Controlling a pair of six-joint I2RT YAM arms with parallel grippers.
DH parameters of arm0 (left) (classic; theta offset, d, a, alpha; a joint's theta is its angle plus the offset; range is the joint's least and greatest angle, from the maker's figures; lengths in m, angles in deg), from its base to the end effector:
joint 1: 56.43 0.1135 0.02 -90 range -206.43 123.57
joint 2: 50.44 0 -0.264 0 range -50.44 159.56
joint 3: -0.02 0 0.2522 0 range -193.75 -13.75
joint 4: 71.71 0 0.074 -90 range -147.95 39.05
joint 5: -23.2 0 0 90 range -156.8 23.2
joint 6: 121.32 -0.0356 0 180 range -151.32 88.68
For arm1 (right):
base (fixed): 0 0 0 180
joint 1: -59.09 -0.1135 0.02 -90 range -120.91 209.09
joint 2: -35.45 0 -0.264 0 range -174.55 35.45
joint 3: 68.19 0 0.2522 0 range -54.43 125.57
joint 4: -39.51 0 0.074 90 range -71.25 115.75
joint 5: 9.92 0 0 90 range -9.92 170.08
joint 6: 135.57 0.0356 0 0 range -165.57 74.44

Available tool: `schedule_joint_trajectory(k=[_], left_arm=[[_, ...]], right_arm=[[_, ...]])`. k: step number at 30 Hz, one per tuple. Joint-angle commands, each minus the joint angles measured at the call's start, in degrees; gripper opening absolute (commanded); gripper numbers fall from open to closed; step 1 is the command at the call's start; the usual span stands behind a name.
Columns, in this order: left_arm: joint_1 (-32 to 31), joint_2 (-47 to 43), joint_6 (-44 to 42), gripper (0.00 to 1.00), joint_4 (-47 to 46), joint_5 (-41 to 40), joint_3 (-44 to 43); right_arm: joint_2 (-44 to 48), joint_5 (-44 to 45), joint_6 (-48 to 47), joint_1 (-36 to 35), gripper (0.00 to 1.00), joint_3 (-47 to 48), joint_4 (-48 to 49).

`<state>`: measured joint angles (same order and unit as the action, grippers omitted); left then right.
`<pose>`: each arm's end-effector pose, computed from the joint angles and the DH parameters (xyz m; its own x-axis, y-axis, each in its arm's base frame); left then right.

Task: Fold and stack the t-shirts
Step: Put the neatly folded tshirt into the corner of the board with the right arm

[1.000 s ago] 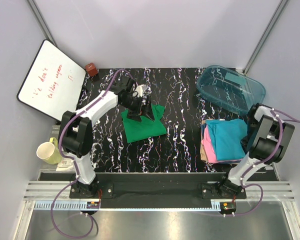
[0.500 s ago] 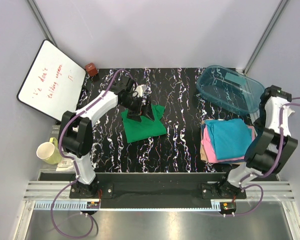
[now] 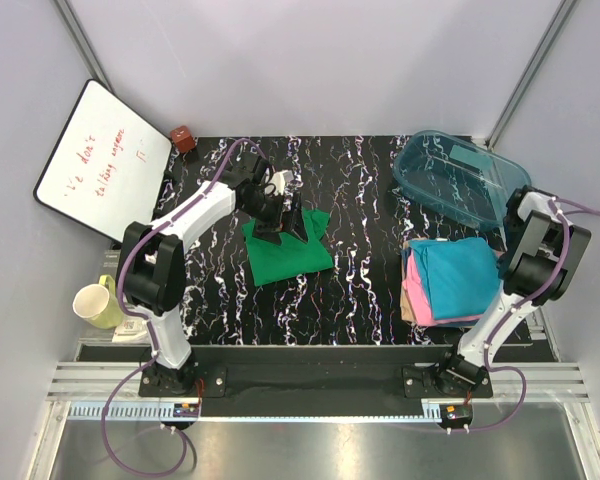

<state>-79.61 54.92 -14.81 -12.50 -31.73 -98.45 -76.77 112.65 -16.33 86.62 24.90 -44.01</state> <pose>0.3432 -0.1692 0.2435 -0.9582 0.1573 -0.2392 0.2752 0.7358 -0.6188 0.2885 -0.1720 0.1738 -0.6158 0.7852 -0.0655 0.6713 0.4793 -0.5653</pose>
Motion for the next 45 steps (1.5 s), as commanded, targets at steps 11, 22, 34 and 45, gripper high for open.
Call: schedule_joint_trajectory(k=[11, 22, 34, 45], left_arm=[[-0.11, -2.97, 0.10, 0.99, 0.69, -2.02, -1.16], [-0.11, -2.53, -0.16, 0.99, 1.83, -2.72, -2.39], [-0.11, -2.53, -0.34, 0.99, 2.27, -3.25, -2.92], [-0.11, -0.95, -0.16, 0.99, 2.27, -2.82, -4.59]], right_arm=[[-6.59, -5.23, -3.22, 1.21, 0.00, 0.30, 4.98], [-10.82, -12.61, 0.02, -13.37, 0.00, 4.24, 2.35], [-12.85, -17.46, 6.45, -23.04, 0.00, 4.79, -0.38], [-5.64, -17.99, 7.50, -26.03, 0.00, -1.03, -0.03]])
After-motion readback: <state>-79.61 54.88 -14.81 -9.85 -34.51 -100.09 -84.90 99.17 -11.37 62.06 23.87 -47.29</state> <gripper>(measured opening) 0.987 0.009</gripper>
